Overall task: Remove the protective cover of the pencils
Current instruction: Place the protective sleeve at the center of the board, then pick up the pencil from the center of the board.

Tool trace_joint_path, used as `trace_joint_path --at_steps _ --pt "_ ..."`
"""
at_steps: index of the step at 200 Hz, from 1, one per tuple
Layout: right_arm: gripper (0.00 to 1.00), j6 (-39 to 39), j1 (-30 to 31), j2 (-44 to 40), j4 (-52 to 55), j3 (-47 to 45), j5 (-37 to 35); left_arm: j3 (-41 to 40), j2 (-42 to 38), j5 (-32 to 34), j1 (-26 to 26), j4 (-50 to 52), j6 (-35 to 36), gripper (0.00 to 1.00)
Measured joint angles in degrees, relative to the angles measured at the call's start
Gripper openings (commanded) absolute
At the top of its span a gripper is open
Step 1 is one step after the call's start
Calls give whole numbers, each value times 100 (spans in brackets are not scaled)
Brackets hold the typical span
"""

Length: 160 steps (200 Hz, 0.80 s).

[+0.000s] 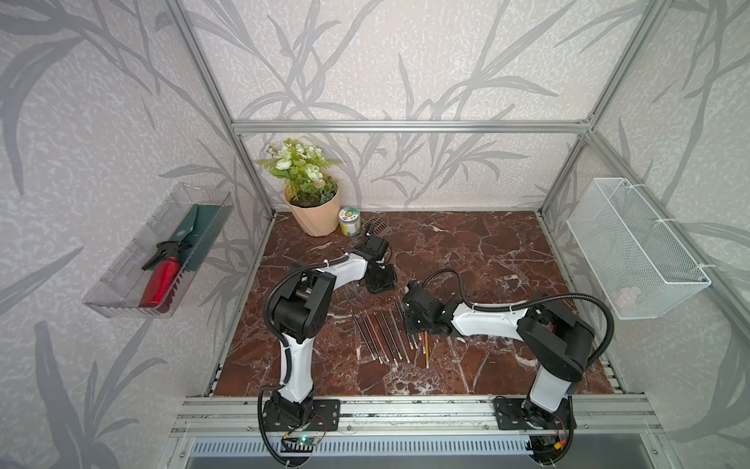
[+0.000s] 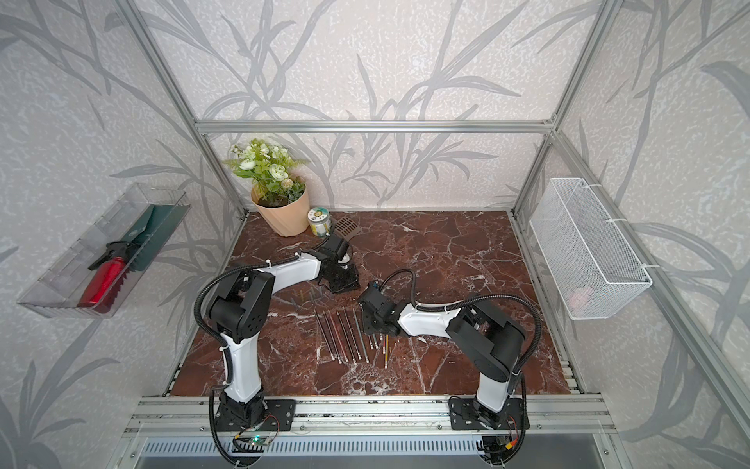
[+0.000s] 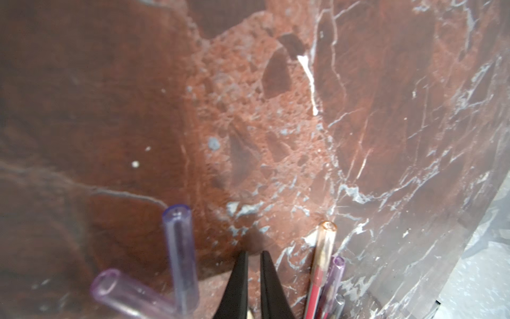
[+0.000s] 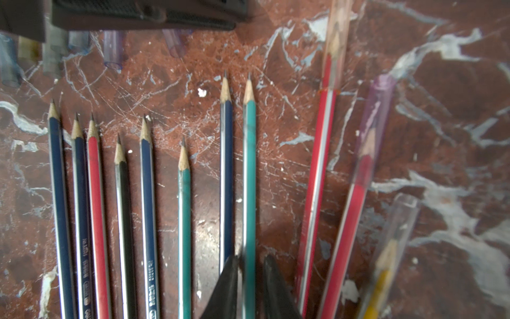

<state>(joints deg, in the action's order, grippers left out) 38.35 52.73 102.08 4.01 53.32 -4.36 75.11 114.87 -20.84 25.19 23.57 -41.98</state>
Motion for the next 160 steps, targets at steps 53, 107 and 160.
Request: trace_joint_path --at_steps 53,107,160 --pt "20 -4 -11 -85 127 11 -7 199 63 190 0 280 7 6" --pt "23 -39 -17 -634 190 -76 -149 243 87 262 0 380 42 9" --pt "24 -46 -76 -841 203 -278 -310 243 87 291 0 402 44 14"
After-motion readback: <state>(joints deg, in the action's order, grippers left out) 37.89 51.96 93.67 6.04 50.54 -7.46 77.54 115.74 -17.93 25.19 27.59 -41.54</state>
